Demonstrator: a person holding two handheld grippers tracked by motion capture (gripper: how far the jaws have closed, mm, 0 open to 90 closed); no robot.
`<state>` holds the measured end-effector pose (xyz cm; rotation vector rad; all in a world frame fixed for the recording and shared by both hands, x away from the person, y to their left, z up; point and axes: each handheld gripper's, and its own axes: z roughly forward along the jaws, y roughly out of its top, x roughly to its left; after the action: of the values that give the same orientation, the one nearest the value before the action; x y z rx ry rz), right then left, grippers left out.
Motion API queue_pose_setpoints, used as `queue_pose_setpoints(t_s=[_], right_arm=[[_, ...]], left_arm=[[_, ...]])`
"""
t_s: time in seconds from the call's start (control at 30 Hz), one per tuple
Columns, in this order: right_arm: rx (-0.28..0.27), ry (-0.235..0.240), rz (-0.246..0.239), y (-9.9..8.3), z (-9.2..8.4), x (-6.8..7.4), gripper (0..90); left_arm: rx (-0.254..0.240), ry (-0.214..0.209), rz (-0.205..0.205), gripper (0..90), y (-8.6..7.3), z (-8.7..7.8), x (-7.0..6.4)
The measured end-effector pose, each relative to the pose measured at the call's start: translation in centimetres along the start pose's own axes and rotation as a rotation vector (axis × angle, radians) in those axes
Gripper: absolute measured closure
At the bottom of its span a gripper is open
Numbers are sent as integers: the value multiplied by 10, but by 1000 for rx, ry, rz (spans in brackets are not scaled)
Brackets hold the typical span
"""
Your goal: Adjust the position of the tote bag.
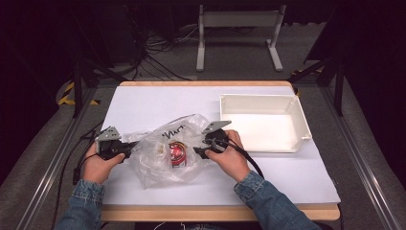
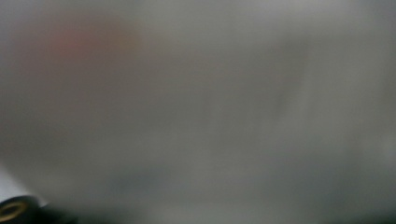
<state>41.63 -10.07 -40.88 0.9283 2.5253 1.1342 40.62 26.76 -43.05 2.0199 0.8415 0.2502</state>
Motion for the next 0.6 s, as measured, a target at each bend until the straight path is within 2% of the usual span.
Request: queue_pose_setpoints(t_s=[0.03,0.07,0.3,0.37,0.5,0.6], right_arm=[[-10,25,10,0,-3,0,314],[-19,29,8,1,-6,0,252],[-116,47,-35,6,-34,4,113],[-143,72,-40,7,-42,3,90],[-176,99,-59,8,-56,5,77],[-209,129,-99,11,-71,12,209]], left_arm=[[-1,-2,-2,815,0,0,0],[0,-7,-9,815,0,0,0],[-3,-7,-9,814,0,-1,0],[-7,-4,-7,813,0,0,0],[-7,-4,-6,811,0,0,0],[-10,-3,-10,807,1,0,0]])
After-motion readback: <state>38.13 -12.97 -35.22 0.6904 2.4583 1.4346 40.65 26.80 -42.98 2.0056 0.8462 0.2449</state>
